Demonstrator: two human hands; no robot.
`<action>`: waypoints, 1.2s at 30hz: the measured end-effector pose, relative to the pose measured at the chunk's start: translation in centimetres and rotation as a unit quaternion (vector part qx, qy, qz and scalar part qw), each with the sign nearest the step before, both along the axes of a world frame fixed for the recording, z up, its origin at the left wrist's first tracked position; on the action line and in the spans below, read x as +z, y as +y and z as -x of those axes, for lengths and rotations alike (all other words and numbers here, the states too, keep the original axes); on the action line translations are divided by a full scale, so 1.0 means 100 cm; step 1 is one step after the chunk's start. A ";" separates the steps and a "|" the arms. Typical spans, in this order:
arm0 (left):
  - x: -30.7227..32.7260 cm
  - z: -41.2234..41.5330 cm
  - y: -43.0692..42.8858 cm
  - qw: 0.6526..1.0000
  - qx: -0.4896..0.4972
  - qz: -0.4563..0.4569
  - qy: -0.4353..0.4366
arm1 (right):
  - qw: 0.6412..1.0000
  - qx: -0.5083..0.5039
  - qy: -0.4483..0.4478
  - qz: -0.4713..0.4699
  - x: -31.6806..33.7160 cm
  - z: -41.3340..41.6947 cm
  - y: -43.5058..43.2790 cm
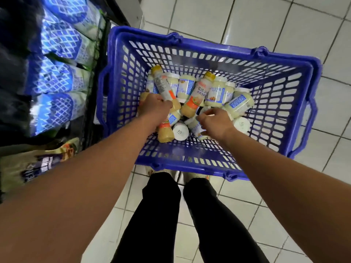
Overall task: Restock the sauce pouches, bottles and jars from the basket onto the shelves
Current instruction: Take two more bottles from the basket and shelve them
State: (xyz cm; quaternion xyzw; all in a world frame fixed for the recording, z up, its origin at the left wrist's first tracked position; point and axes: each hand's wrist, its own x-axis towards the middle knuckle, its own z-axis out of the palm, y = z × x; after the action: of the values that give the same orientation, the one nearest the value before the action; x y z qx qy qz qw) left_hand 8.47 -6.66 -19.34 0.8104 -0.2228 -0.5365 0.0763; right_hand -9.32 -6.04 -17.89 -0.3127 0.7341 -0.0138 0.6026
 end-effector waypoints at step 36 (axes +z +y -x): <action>-0.029 -0.015 0.031 0.962 0.173 -0.099 0.189 | 0.968 -0.166 -0.106 -0.156 -0.040 0.009 0.052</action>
State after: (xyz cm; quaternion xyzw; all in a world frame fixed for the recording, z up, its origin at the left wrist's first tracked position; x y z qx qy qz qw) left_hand 10.01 -3.52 -22.29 0.7240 -0.0066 -0.6777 0.1284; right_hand -10.25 -0.84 -21.93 -0.0852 0.7007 -0.0321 0.7076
